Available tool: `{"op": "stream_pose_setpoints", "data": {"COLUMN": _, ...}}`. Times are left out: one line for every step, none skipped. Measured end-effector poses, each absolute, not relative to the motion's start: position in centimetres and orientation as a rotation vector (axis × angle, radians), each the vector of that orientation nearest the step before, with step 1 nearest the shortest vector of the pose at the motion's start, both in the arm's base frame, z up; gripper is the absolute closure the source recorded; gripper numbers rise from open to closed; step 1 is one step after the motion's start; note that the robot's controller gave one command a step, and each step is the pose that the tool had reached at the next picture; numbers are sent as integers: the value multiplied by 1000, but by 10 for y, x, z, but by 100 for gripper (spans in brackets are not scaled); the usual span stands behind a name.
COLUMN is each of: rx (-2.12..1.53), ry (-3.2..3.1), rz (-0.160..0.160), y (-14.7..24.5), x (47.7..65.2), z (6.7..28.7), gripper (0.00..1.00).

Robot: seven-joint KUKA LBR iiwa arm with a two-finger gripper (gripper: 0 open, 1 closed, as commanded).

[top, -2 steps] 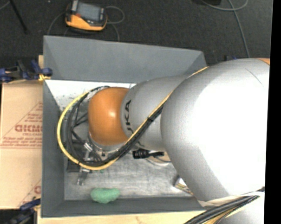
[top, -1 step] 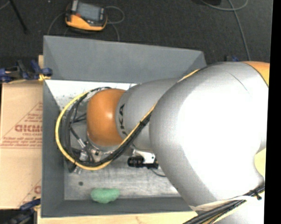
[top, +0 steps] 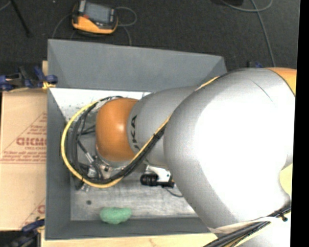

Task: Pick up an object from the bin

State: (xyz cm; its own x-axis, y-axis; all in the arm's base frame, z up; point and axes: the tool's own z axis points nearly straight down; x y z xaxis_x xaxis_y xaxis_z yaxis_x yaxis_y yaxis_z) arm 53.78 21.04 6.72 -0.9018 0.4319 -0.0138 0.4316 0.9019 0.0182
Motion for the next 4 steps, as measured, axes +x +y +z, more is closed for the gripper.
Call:
{"op": "stream_pose_setpoints", "data": {"rx": 716, "ry": 3050, "rz": 14, "y": 210, "x": 536, "z": 73, "gripper": 100}}
{"op": "stream_pose_setpoints", "data": {"rx": 697, "ry": 3065, "rz": -1, "y": 208, "x": 534, "z": 93, "gripper": 100}}
{"op": "stream_pose_setpoints", "data": {"rx": 691, "ry": 3066, "rz": 0, "y": 208, "x": 534, "z": 114, "gripper": 100}}
{"op": "stream_pose_setpoints", "data": {"rx": 691, "ry": 3062, "rz": 4, "y": 208, "x": 535, "z": 129, "gripper": 100}}
